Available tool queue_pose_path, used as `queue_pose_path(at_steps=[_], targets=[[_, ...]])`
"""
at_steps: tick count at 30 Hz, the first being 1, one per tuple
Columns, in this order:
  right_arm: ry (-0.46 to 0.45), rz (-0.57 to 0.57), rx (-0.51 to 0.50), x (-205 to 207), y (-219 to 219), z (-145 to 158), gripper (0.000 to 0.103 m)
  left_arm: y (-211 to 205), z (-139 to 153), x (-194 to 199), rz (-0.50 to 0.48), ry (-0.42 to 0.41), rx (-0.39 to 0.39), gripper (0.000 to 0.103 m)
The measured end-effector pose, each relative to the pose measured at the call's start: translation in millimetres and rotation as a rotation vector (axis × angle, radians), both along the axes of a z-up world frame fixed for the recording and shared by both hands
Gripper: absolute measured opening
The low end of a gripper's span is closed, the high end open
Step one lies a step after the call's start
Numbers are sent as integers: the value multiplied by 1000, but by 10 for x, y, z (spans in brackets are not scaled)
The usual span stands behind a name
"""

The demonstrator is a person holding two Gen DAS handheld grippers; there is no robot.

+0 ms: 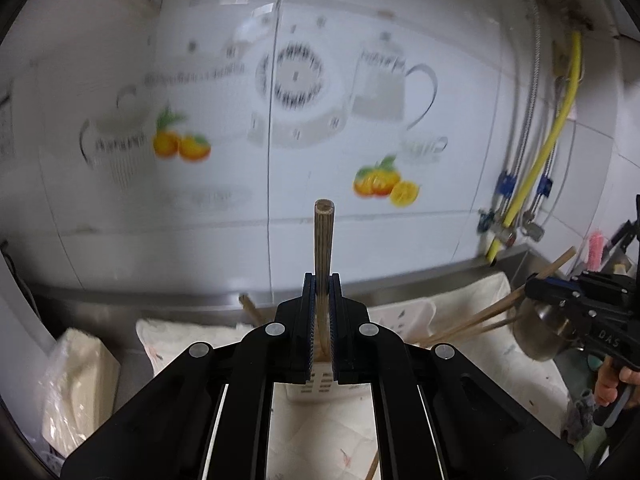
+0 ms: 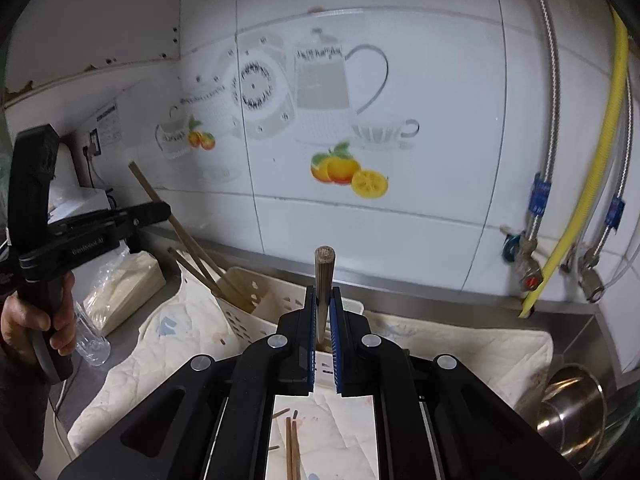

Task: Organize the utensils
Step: 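Lift the chopstick with the right gripper toward the holder, then lower the chopstick into the holder and open the right gripper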

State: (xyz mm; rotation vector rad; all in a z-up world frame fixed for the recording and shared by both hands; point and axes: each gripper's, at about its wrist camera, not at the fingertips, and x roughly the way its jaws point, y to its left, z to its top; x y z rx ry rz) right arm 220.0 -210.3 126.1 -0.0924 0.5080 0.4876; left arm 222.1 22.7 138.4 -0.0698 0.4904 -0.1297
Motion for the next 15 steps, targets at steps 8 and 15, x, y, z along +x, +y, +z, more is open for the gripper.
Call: queue_pose_path(at_steps=[8, 15], targets=[[57, 6, 0, 172, 78, -228, 6, 82, -233, 98, 11, 60, -9, 6], [84, 0, 8, 282, 131, -350, 8, 104, -214, 50, 19, 51, -6, 33]])
